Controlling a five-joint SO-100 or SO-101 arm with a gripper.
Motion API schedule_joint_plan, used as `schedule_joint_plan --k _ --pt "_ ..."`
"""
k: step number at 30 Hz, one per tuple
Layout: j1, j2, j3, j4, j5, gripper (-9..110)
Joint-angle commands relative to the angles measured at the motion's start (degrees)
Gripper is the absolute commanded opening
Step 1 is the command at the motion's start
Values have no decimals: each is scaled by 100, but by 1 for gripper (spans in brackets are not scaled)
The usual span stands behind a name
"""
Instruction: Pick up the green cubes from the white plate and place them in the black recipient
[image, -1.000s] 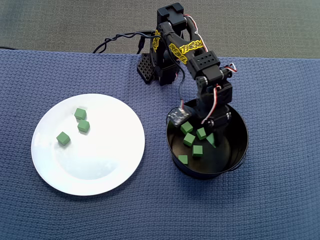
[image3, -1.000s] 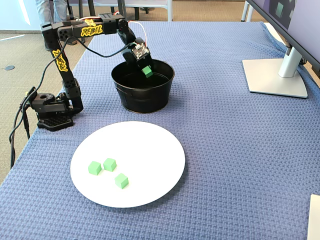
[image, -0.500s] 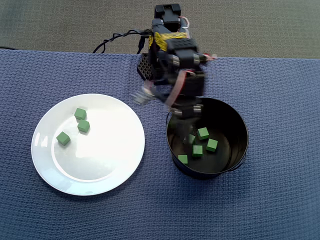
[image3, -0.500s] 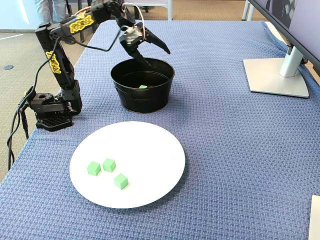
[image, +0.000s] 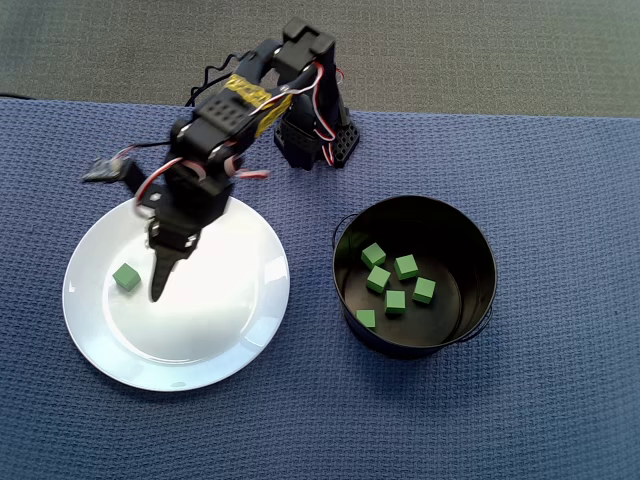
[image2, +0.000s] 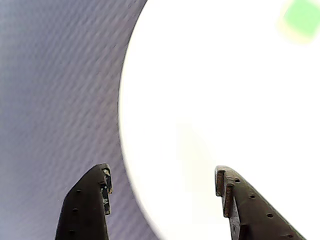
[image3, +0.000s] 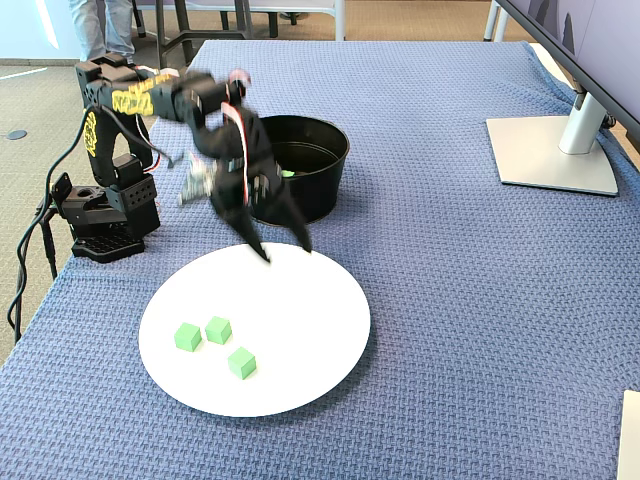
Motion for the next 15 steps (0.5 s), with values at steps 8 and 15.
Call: schedule_joint_plan --k 8,15 --pt "1063 -1099 -431 -1274 -5238 24" --pt "1547 -1415 -773 -905 -7207 26"
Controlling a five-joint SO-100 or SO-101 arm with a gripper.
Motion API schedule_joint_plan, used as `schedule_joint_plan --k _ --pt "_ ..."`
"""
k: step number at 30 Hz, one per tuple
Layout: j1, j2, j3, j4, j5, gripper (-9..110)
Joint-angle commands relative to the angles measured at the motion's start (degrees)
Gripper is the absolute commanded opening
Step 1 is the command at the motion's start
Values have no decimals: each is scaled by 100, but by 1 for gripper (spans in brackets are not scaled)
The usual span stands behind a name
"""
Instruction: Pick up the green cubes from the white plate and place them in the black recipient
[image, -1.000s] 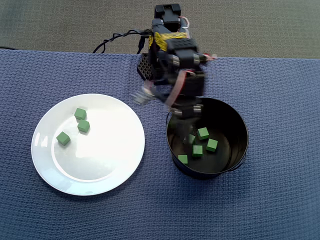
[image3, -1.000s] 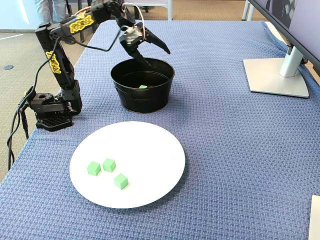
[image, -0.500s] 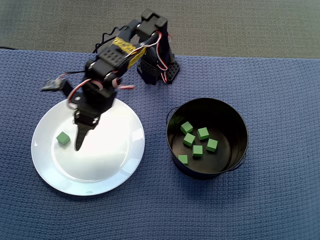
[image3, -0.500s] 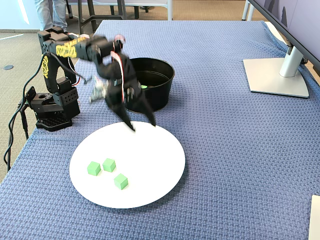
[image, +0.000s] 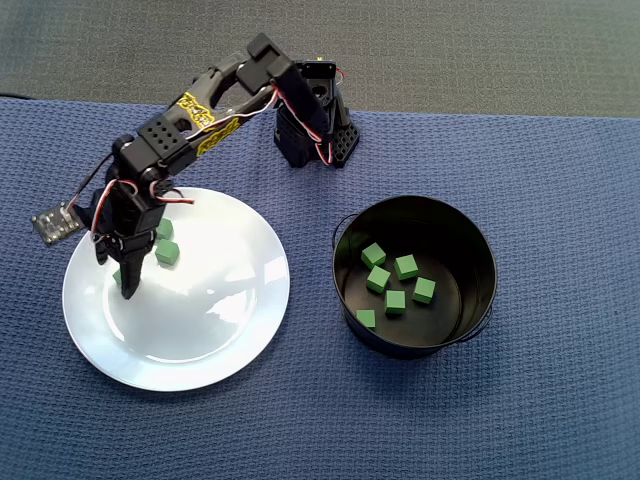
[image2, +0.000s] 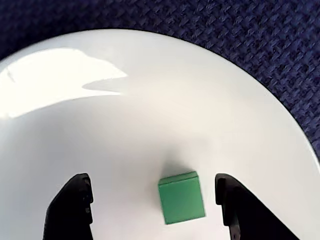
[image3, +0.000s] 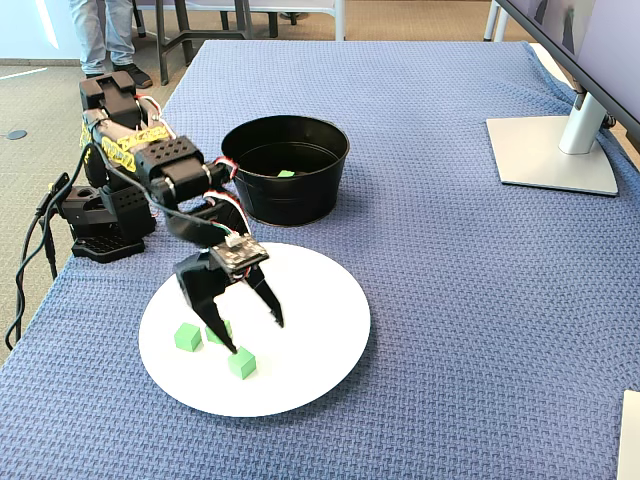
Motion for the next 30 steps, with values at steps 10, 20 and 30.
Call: schedule_joint_plan --k 10,20,30 --pt "448 -220 -167 -686 -1301 24" --pt "176 -299 554 -1274 -1063 23" --pt "-229 272 1292 -1345 -791 22"
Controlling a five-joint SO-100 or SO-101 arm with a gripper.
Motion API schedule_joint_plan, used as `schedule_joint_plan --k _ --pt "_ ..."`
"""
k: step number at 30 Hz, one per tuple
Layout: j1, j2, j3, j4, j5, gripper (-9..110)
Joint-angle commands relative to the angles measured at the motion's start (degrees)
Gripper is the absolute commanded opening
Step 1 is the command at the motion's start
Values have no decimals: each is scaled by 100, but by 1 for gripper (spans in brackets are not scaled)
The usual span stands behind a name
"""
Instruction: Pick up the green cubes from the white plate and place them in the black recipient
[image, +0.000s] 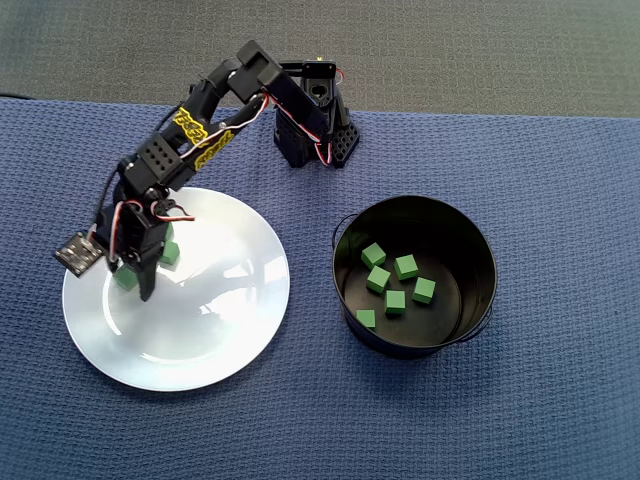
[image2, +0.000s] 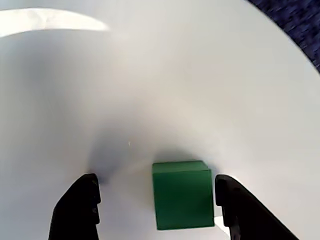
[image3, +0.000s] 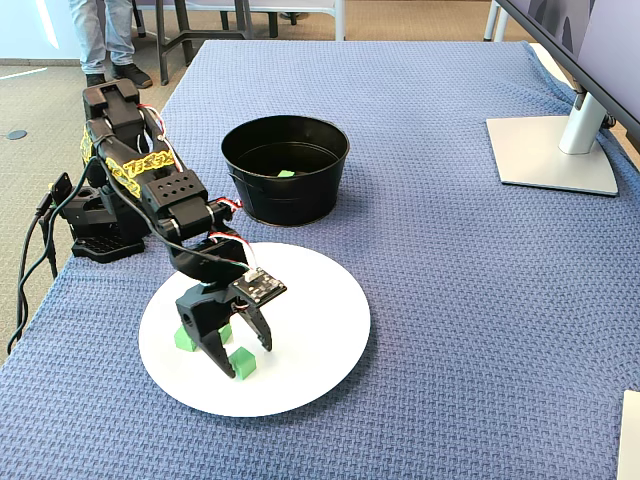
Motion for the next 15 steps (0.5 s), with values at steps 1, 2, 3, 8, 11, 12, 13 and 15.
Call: schedule_joint_plan --k 1,2,3,8,11,12,13,15 --pt "-185 703 193 -193 88 22" --pt "-202 729 264 -220 88 21" --pt "-211 747 308 -264 97 21" --pt "-229 703 378 -448 158 5" --pt "-229 633 387 -642 158 0" --pt "-229 615 378 -659 176 0" --pt "-229 615 352 -668 255 0" --pt "-290 606 246 -668 615 0"
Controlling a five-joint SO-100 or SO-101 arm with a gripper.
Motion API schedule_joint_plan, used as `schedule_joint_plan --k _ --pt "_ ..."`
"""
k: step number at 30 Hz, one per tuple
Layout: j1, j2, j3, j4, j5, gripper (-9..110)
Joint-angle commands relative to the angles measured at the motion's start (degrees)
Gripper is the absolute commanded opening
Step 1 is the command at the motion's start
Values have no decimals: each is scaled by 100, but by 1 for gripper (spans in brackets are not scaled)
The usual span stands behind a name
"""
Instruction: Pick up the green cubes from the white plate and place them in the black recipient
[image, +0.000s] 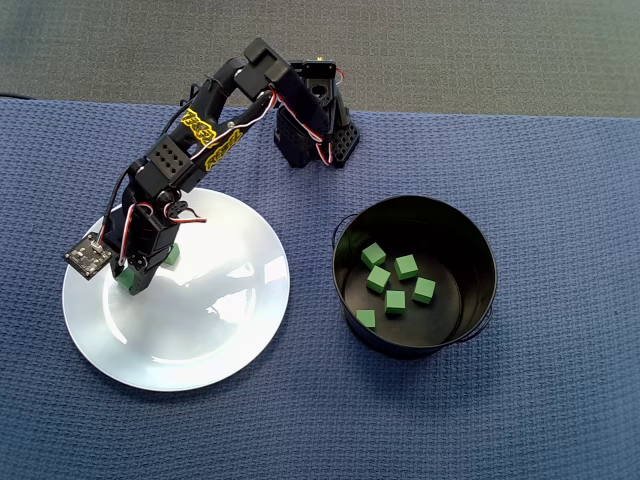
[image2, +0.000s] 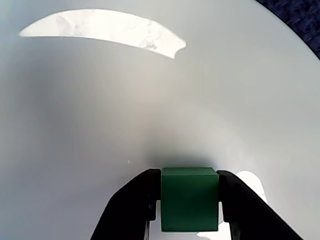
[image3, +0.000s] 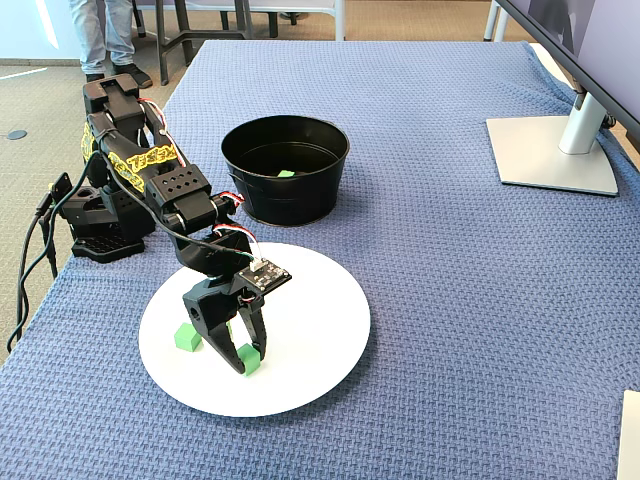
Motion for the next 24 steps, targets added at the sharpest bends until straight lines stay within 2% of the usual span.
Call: schedule_joint_plan --k 1,8,16,20,24 --pt "-176 396 -281 -18 624 0" --pt "-694 1230 -642 1336 2681 0" --pt "-1670 3454 -167 3067 5142 0" --pt "-2760 4403 -53 3639 6645 0" --pt "-4289 4711 -123 4008 7919 0"
